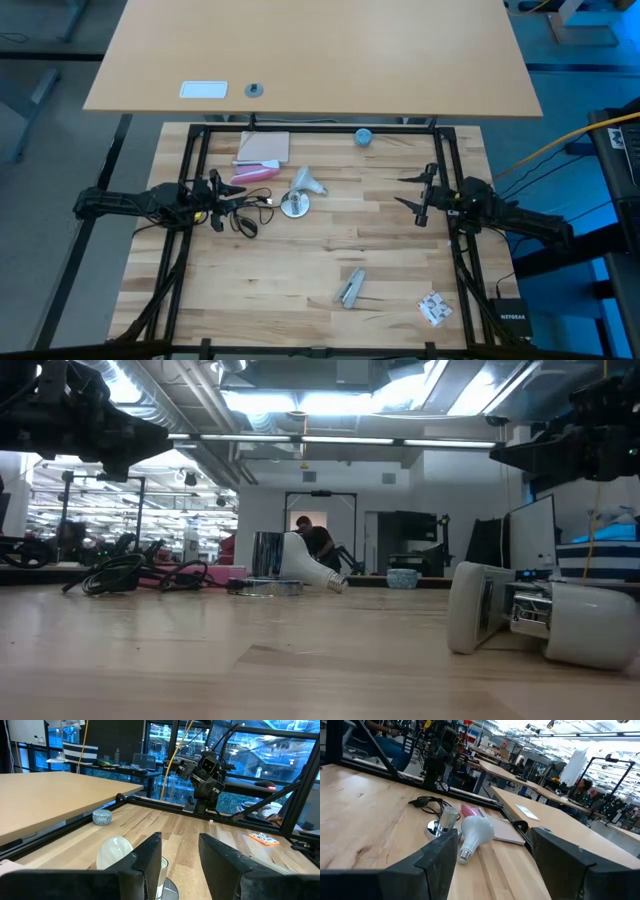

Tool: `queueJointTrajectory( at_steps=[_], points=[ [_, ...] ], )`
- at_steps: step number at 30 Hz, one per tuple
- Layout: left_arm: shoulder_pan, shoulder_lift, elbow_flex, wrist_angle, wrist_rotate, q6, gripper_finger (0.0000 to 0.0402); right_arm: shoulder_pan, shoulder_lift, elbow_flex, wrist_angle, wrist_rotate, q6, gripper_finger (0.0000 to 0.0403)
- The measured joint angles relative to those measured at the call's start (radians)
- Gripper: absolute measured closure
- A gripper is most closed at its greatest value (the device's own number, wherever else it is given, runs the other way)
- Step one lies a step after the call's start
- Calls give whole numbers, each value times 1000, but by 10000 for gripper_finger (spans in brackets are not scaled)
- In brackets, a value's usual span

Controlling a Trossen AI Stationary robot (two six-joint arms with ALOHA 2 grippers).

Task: Screw lightbulb
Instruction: Return to Home Position

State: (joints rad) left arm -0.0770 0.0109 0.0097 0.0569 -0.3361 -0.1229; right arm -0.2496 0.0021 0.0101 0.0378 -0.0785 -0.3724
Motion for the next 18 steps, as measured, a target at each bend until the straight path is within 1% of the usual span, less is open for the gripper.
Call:
queueJointTrajectory(
  at_steps=[18],
  points=[
    [0,0,0,0,0,0,279,0,0,0,-12,3,0,150]
  ],
)
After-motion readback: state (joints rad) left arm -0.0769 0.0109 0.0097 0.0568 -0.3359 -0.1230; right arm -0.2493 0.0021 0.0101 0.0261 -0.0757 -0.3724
